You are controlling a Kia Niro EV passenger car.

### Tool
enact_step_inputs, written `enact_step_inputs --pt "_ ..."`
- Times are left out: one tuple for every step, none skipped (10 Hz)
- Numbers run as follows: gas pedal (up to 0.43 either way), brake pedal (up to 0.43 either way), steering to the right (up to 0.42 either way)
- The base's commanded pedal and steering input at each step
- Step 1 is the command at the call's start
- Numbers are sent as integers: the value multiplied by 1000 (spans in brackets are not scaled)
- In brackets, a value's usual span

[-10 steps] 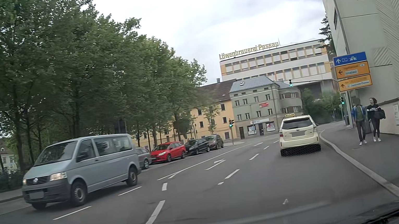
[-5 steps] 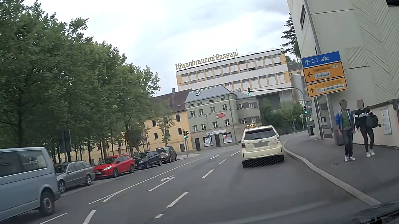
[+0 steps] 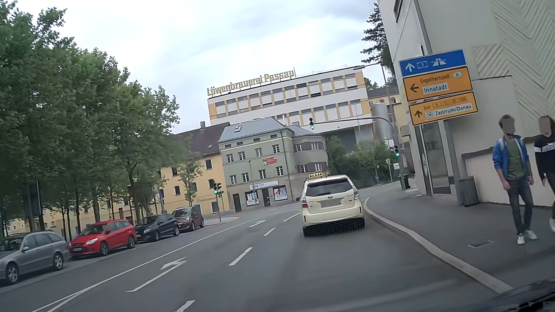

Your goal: Follow the waypoints while adhering to traffic rules and regulations

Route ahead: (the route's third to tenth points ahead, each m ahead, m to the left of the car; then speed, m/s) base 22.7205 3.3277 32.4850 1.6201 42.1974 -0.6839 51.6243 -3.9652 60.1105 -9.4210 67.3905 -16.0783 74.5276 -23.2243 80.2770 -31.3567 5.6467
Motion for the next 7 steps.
enact_step_inputs --pt "228 0 50" --pt "228 0 39" --pt "228 0 30" --pt "228 0 23" --pt "228 0 17" --pt "228 0 13" --pt "228 0 13"
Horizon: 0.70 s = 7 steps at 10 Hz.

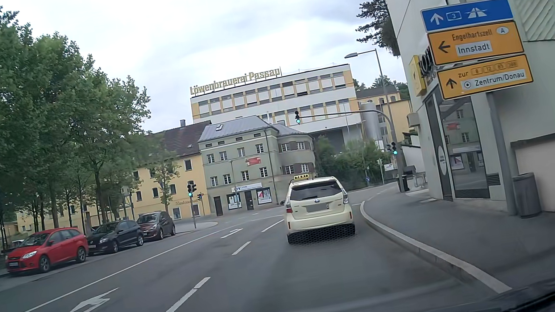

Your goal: Follow the waypoints while adhering to traffic rules and regulations

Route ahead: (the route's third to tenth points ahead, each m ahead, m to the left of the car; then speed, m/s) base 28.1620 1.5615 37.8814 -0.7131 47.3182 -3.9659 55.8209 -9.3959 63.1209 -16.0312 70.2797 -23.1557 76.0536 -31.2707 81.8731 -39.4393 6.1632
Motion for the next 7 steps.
enact_step_inputs --pt "220 0 14" --pt "220 0 14" --pt "220 0 14" --pt "220 0 14" --pt "220 0 15" --pt "197 0 16" --pt "197 0 16"
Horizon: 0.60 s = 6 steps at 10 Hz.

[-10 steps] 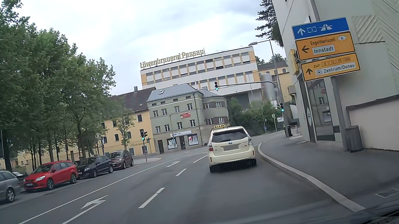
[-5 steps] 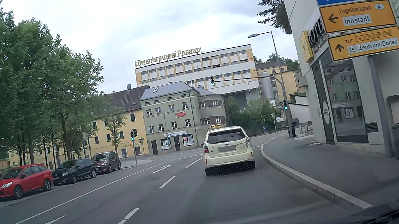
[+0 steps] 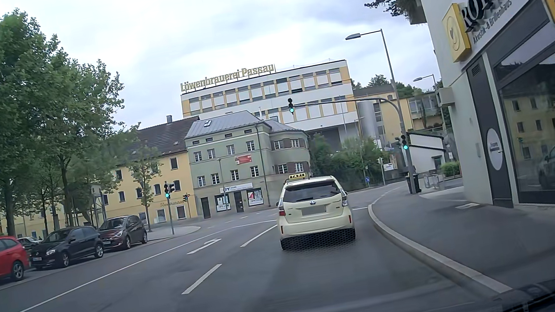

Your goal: Follow the waypoints while adhering to traffic rules and regulations

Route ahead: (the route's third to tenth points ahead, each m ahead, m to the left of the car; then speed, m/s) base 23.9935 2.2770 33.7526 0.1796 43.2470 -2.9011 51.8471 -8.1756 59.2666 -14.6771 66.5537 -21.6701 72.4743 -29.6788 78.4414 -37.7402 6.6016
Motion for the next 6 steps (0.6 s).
enact_step_inputs --pt "189 0 18" --pt "157 0 19" --pt "157 0 20" --pt "157 0 22" --pt "150 0 23" --pt "79 0 24"
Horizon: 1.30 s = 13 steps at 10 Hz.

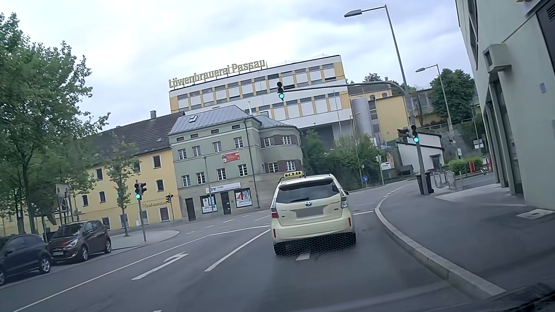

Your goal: Follow the waypoints while adhering to traffic rules and regulations

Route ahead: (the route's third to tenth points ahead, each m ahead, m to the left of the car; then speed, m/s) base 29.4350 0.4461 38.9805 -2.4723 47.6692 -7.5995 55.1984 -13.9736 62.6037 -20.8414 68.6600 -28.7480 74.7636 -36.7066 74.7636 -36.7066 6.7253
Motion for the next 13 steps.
enact_step_inputs --pt "8 0 26" --pt "0 0 27" --pt "0 0 28" --pt "0 0 28" --pt "0 0 30" --pt "0 0 32" --pt "0 0 33" --pt "0 0 36" --pt "0 18 35" --pt "0 49 36" --pt "0 49 35" --pt "0 0 34" --pt "0 0 30"
